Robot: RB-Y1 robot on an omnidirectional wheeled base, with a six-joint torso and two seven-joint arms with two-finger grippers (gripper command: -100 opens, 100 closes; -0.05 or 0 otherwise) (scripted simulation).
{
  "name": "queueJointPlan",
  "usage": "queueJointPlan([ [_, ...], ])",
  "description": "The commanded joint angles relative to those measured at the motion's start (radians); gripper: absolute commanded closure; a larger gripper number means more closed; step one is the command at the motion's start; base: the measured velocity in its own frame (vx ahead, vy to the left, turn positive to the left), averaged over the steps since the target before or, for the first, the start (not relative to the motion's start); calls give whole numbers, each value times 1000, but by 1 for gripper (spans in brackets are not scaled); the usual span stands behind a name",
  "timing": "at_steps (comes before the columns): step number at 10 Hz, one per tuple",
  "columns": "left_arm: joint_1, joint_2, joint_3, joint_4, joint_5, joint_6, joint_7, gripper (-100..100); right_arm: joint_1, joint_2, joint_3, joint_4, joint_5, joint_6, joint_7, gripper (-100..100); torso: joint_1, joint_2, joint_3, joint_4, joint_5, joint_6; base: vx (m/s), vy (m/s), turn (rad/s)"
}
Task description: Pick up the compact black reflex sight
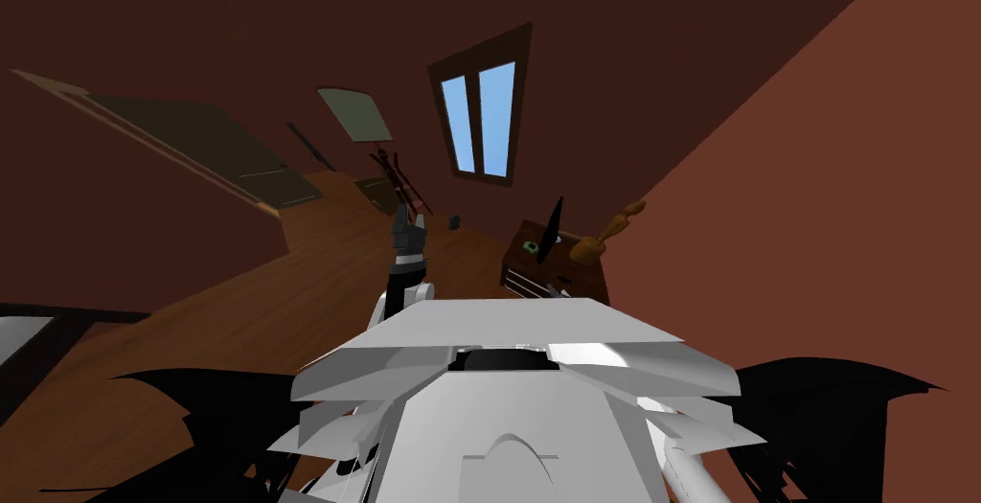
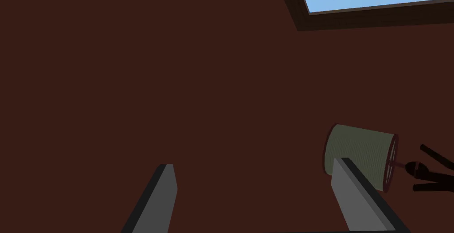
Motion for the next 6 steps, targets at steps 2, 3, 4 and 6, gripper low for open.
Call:
queueJointPlan([
  [2, 0, 0, 0, 0, 0, 0, 0, 0, 18, -5, 5, 75, 38, 12, 27, -100, 0, 0, 0, 0, 0, -1, -10, -34, 273],
  [3, 0, 0, 0, 0, 0, 0, 0, 0, 31, -16, 7, 99, 69, 23, 46, -100, 0, 0, 0, 0, 0, 0, -8, -38, 342],
  [4, 0, 0, 0, 0, 0, 0, 0, 0, 31, -16, 7, 126, 69, 23, 46, -100, 0, 0, 0, 0, 0, -1, -7, -44, 200],
  [6, 0, 0, 0, 0, 0, 0, 0, 0, 42, -26, 9, 179, 99, 33, 65, -100, 1, -1, -1, 0, 0, 1, -1, -23, 177],
])
